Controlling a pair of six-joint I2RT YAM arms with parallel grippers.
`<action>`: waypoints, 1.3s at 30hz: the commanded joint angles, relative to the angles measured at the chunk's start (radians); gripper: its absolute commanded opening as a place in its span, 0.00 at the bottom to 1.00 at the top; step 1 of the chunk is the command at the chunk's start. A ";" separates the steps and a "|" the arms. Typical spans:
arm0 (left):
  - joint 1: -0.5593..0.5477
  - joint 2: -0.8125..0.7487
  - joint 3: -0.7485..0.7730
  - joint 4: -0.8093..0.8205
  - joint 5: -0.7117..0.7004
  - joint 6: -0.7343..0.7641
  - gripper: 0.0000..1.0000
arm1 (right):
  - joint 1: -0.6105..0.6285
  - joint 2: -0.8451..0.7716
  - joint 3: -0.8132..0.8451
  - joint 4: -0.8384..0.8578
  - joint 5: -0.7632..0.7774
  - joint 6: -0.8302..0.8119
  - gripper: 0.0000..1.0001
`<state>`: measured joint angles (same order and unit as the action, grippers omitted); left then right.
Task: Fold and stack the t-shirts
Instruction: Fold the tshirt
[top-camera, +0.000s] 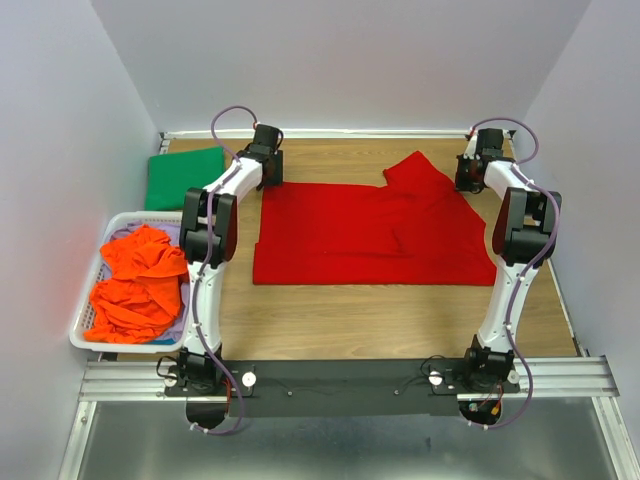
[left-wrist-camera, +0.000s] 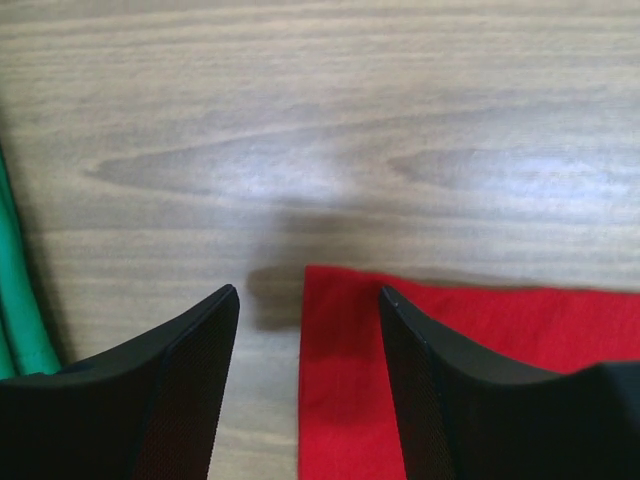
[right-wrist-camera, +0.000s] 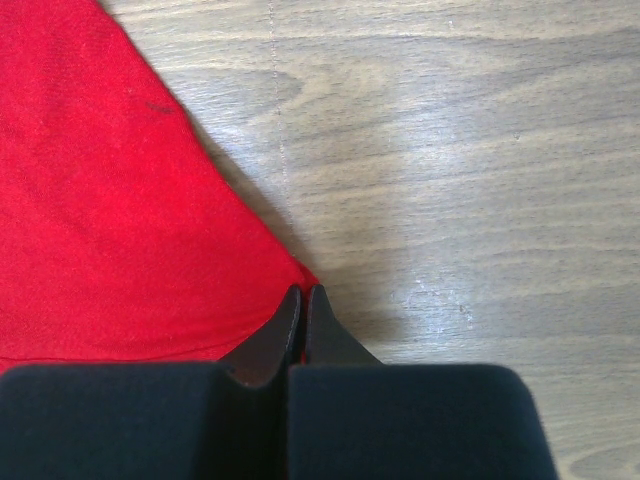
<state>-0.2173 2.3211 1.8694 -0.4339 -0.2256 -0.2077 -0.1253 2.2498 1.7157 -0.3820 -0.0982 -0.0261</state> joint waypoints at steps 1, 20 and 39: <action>0.006 0.060 0.063 -0.086 -0.018 -0.032 0.65 | 0.004 0.056 -0.031 -0.031 0.028 -0.005 0.00; 0.009 0.093 0.113 -0.203 -0.012 -0.048 0.31 | 0.009 0.024 -0.039 -0.031 0.043 -0.003 0.01; 0.029 0.063 0.091 -0.151 0.015 -0.013 0.00 | 0.009 0.019 -0.007 -0.029 0.049 0.018 0.01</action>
<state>-0.2127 2.3901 1.9953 -0.5610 -0.2222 -0.2459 -0.1234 2.2475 1.7088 -0.3676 -0.0959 -0.0227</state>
